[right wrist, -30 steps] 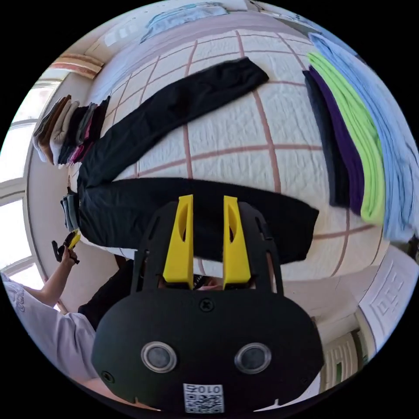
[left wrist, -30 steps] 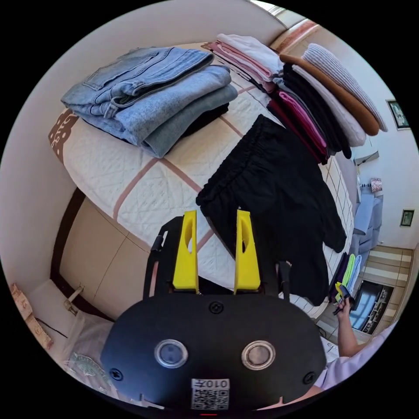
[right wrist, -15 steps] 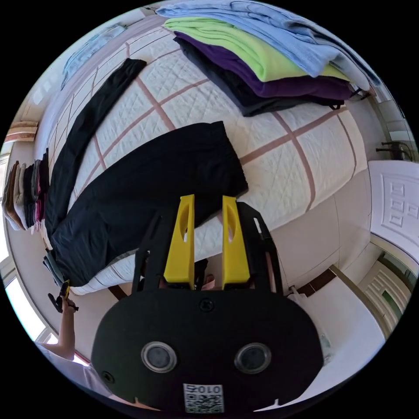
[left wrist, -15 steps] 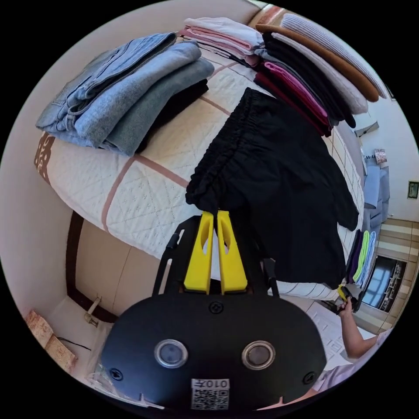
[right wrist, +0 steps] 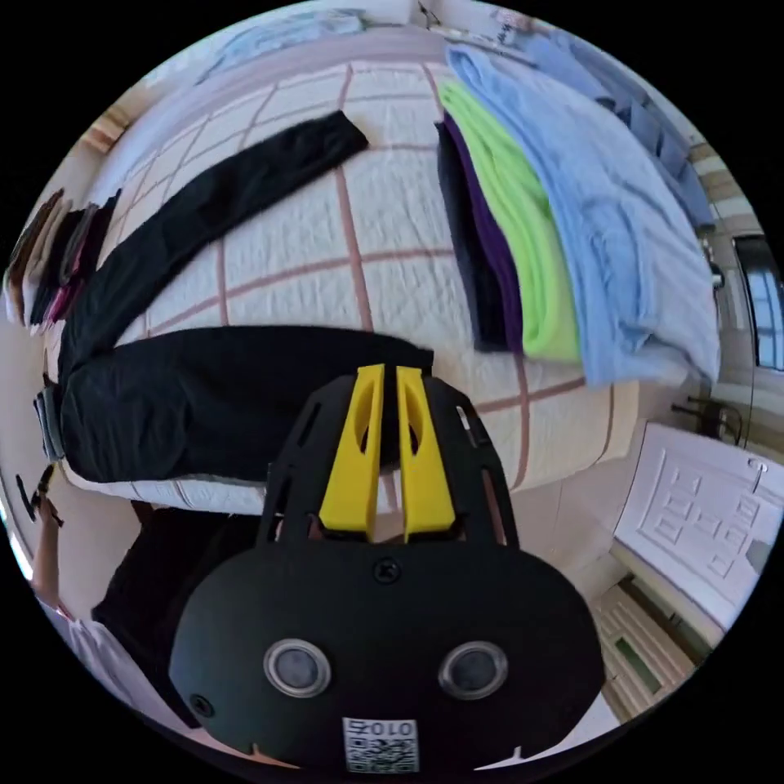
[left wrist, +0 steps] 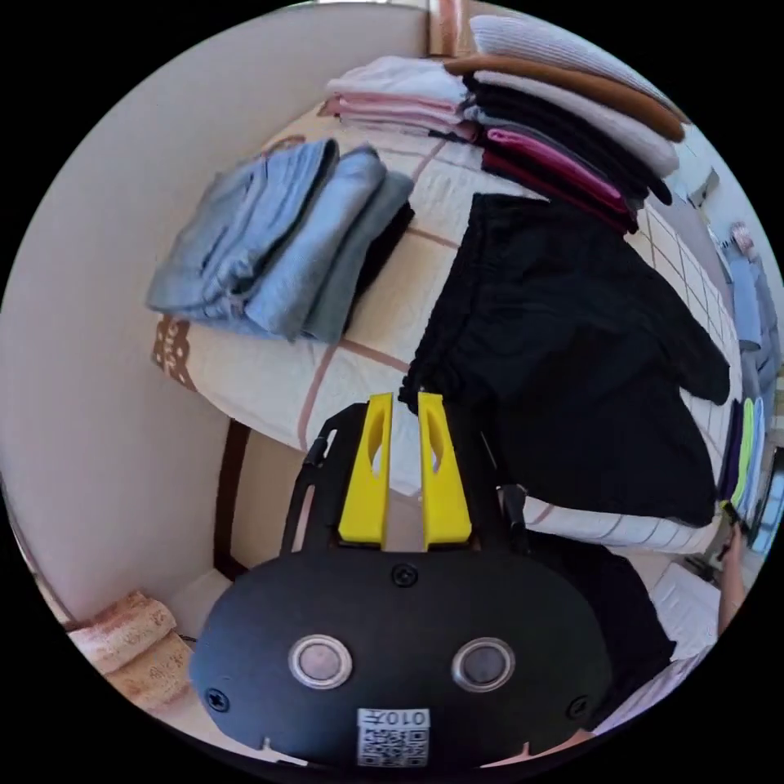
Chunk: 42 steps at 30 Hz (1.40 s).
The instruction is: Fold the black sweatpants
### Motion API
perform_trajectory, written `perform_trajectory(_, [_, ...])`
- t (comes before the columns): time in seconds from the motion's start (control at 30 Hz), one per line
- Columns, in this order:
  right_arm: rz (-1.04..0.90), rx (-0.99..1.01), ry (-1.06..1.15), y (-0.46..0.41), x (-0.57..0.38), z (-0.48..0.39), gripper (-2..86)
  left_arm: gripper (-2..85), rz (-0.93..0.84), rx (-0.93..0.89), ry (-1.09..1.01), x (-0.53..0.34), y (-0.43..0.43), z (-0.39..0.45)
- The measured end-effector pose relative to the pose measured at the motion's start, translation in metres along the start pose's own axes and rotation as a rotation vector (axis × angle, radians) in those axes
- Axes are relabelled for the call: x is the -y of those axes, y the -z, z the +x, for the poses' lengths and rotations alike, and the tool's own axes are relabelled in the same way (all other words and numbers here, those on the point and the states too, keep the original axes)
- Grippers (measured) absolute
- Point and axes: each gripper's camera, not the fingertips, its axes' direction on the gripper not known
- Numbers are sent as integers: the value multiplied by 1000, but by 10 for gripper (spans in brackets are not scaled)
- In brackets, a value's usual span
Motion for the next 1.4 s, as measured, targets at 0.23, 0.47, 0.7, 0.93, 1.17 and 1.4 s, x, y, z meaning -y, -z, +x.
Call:
perform_trajectory(0.23, [201, -9, 576, 30, 123, -131, 127, 126, 252, 173, -619, 98, 28, 120])
perform_trajectory(0.47, [33, -262, 949, 3, 225, -238, 130, 141, 124, 213, -1043, 221, -66, 233])
perform_trajectory(0.7, [-87, -359, 1077, -29, 274, -297, 134, 135, 113, 169, -1142, 242, -110, 258])
perform_trajectory(0.93, [-226, -359, 1161, -60, 284, -332, 113, 117, 118, 179, -1197, 235, -132, 276])
perform_trajectory(1.17, [-215, -373, 1203, -59, 259, -341, 61, 106, 27, 33, -1153, 253, -150, 275])
perform_trajectory(1.4, [-125, -382, 1118, -51, 218, -328, 39, 71, 27, 31, -1083, 241, -158, 282])
